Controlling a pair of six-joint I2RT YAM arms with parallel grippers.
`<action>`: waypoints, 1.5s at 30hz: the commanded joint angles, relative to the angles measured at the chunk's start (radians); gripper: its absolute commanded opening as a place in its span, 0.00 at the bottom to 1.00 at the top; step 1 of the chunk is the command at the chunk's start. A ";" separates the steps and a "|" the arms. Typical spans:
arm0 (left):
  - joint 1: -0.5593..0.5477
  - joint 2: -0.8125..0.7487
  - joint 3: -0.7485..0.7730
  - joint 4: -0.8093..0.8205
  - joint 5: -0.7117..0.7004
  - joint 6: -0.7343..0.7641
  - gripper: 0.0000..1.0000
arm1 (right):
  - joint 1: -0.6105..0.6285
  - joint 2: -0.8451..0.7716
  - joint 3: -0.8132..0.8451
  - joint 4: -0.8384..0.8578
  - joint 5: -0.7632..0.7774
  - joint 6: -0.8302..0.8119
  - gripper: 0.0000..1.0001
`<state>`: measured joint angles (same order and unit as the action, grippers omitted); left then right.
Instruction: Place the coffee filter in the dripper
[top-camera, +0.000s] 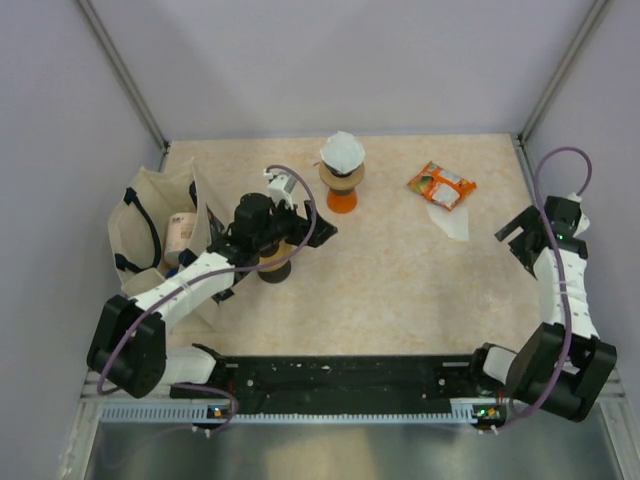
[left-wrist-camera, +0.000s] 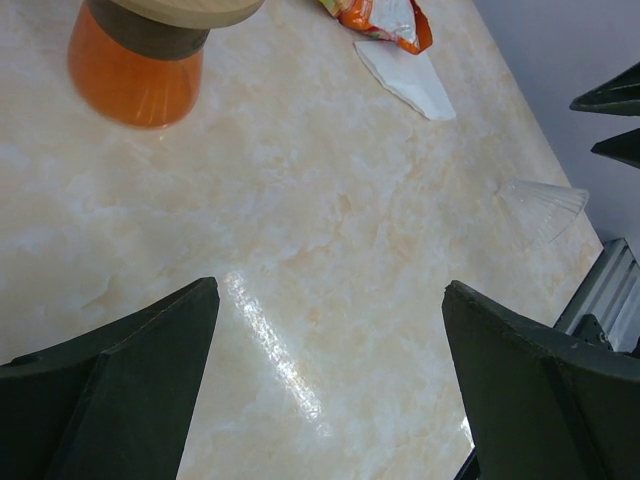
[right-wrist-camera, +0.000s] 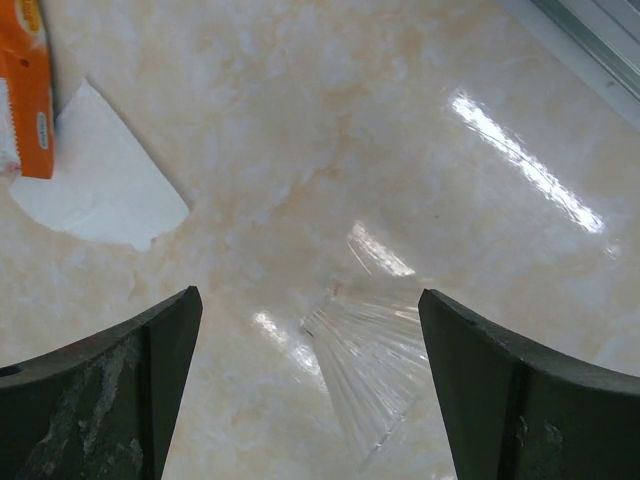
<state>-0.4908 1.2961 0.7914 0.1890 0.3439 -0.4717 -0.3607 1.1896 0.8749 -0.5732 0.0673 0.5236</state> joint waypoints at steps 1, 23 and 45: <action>0.009 0.016 0.026 0.073 0.038 0.022 0.99 | -0.032 -0.099 -0.031 -0.109 0.022 -0.008 0.90; 0.009 -0.030 -0.006 0.096 0.036 0.013 0.99 | -0.032 -0.377 -0.134 -0.334 -0.172 0.095 0.89; 0.008 -0.064 -0.021 0.090 0.038 -0.005 0.99 | -0.030 -0.275 -0.323 0.075 -0.115 0.204 0.28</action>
<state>-0.4858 1.2583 0.7742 0.2321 0.3771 -0.4713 -0.3885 0.9199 0.5476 -0.5667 -0.0700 0.7071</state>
